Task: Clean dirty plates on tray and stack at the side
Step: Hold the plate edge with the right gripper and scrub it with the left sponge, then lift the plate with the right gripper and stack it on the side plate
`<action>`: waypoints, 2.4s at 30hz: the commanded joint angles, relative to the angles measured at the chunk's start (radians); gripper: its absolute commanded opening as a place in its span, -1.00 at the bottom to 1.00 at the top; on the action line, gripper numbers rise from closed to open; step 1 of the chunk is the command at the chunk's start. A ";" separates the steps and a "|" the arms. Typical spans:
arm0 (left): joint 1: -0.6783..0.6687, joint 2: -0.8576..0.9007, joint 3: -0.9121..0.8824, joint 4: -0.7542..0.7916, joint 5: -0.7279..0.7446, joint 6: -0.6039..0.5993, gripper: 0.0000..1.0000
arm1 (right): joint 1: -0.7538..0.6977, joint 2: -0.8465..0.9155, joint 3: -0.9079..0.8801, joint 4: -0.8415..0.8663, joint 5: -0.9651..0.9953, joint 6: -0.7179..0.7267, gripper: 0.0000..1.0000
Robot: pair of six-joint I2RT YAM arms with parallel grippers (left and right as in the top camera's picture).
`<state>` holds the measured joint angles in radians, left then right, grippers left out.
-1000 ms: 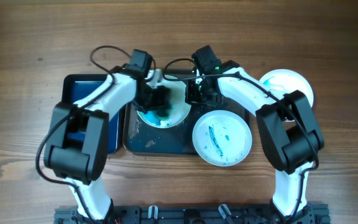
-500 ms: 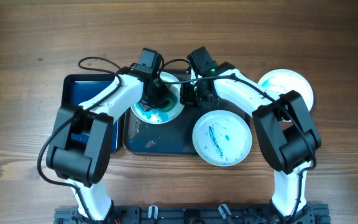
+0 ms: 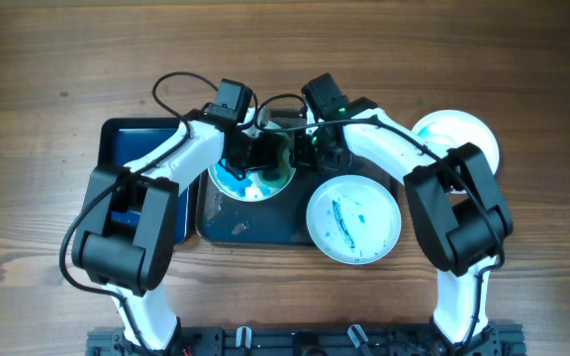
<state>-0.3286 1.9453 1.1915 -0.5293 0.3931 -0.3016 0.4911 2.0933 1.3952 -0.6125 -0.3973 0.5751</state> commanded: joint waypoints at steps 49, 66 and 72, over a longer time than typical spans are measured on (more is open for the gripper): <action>-0.040 0.033 0.138 -0.113 0.070 0.011 -0.92 | 0.003 0.013 -0.012 -0.002 -0.005 -0.026 -0.92; 0.071 0.020 0.559 -0.639 -0.381 -0.308 -0.92 | 0.003 -0.017 -0.011 -0.010 -0.004 -0.070 -0.91; 0.168 -0.004 0.561 -0.673 -0.348 -0.306 -0.92 | 0.010 -0.217 -0.011 -0.085 0.341 -0.169 -0.91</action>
<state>-0.1642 1.9785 1.7329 -1.1984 0.0109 -0.5903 0.4942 2.0064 1.3846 -0.6827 -0.2649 0.4675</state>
